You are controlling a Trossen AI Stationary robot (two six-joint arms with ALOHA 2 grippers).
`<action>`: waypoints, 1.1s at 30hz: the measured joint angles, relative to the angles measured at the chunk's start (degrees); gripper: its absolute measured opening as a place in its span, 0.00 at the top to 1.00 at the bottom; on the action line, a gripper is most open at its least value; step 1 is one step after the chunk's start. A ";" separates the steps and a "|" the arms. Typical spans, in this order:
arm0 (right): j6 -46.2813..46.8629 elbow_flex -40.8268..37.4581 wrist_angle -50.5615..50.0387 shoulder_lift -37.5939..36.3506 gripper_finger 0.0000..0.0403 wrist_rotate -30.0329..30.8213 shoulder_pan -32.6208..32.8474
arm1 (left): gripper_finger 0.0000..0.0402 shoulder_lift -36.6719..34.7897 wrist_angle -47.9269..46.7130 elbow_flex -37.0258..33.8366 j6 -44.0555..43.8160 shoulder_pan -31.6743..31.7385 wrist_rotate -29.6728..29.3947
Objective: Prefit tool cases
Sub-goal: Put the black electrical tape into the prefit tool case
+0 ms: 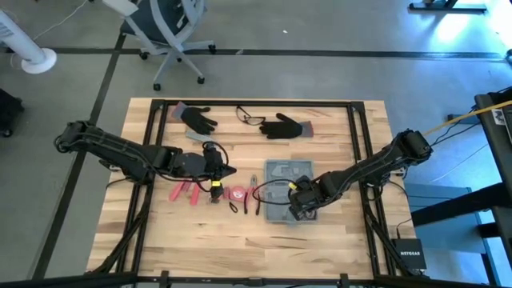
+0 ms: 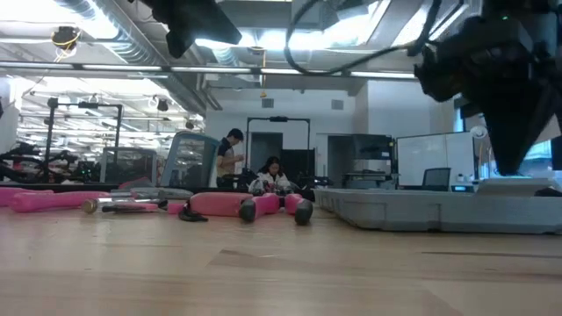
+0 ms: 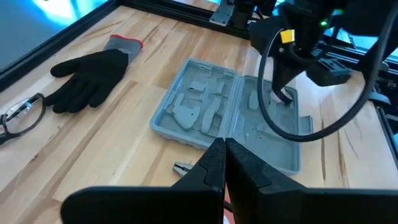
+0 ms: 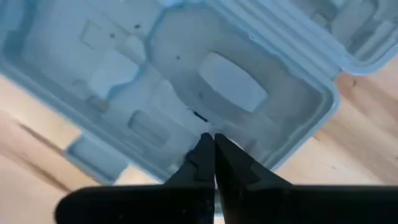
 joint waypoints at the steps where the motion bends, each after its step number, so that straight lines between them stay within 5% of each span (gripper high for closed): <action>1: 0.01 -0.52 0.39 0.02 1.00 -0.21 -0.29 | 1.00 0.00 0.04 0.00 -0.64 0.01 0.00; 7: -0.45 -1.46 0.60 0.03 1.00 -1.12 -0.35 | 1.00 4.98 3.04 0.02 0.37 0.56 1.75; 11: -1.07 -1.46 1.71 0.03 1.00 -1.43 -0.35 | 1.00 14.02 18.19 0.04 4.57 2.87 13.72; 17: -2.65 -0.72 2.47 -0.73 1.00 -1.30 -0.31 | 1.00 31.16 35.01 1.54 1.16 5.95 18.57; 21: -3.49 -0.37 2.19 -2.88 1.00 1.47 -0.31 | 1.00 40.64 35.87 6.49 -0.87 6.92 26.60; 33: 0.09 -3.05 2.08 -3.40 1.00 1.21 2.50 | 1.00 52.32 36.26 19.95 0.43 6.74 28.26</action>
